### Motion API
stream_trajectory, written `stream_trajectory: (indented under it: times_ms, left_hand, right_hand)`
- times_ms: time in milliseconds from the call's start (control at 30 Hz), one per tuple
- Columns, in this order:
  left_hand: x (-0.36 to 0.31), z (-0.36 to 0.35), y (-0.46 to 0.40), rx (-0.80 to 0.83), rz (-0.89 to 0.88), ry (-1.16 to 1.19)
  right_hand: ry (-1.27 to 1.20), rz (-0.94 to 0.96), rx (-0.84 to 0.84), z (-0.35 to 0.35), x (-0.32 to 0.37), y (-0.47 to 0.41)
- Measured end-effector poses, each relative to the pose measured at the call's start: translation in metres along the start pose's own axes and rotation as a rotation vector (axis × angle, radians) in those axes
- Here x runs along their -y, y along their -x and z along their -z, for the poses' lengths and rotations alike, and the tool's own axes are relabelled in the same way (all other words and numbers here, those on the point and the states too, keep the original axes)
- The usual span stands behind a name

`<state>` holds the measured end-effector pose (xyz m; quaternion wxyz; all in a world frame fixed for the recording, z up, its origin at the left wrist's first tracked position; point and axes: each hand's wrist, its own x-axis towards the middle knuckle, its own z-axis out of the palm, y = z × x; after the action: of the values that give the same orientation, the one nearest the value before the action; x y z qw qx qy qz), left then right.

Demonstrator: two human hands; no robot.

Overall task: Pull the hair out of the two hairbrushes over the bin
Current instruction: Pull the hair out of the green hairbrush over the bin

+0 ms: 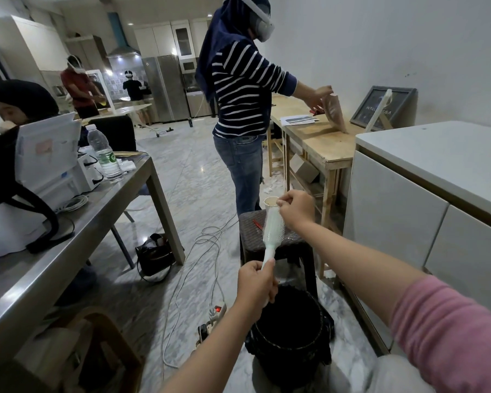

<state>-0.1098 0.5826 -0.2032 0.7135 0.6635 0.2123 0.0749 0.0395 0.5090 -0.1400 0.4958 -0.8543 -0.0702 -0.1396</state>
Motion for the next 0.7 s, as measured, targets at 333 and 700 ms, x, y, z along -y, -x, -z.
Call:
stream_trajectory:
  times_ms: [333, 700]
  left_hand:
    - [0.000, 0.008, -0.003, -0.038, 0.134, 0.211]
    - [0.001, 0.004, -0.003, 0.008, 0.114, 0.166]
  right_hand:
    - [-0.431, -0.395, 0.030, 0.002, -0.013, -0.001]
    - [-0.028, 0.036, 0.632, 0.003, -0.019, 0.008]
